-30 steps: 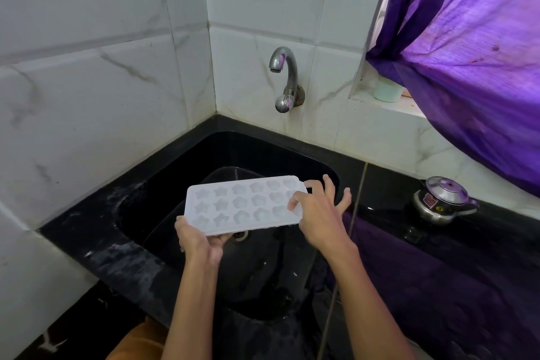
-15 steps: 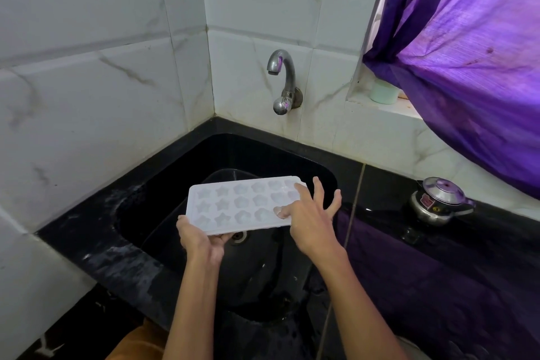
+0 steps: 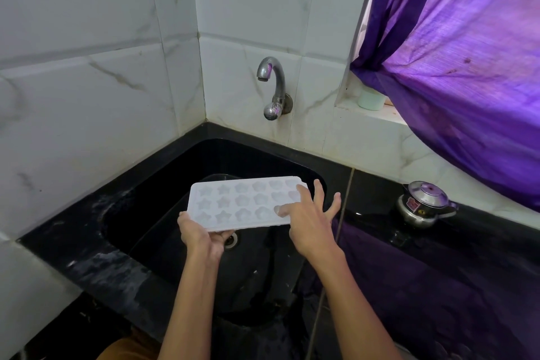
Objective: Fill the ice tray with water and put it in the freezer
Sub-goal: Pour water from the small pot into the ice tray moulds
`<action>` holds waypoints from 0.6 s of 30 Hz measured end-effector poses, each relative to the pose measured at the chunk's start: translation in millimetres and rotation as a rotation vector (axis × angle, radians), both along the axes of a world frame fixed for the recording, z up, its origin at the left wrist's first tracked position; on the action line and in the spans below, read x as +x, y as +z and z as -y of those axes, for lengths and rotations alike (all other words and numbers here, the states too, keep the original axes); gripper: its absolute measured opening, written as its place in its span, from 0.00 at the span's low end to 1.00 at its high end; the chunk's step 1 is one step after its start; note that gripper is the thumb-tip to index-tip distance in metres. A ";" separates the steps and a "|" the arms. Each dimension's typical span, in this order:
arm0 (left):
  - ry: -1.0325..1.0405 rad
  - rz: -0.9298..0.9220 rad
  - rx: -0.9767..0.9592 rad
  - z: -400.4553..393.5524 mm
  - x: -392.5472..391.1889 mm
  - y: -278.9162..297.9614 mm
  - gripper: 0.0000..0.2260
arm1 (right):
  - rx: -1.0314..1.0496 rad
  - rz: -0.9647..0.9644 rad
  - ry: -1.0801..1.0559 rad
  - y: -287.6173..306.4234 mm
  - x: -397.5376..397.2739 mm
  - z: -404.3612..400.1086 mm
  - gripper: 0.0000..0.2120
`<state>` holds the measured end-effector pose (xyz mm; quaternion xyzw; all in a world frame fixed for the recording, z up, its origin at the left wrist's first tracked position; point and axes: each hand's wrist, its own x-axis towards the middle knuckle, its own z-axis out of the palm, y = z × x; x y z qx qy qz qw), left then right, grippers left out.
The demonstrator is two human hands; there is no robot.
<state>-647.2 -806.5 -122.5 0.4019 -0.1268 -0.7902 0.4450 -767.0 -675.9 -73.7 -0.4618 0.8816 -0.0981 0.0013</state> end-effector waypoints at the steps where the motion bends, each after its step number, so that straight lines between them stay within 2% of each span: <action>1: -0.004 -0.006 -0.005 -0.6 -1.5 1.8 0.22 | -0.008 -0.002 -0.003 0.4 -0.5 -0.2 0.32; 7: 0.004 -0.002 -0.018 0.7 -2.0 5.9 0.22 | -0.023 0.009 -0.006 2.0 -2.9 -3.9 0.34; 18: -0.011 0.031 -0.031 -6.0 -1.1 6.0 0.21 | 0.017 0.030 -0.007 4.5 -3.7 -6.2 0.31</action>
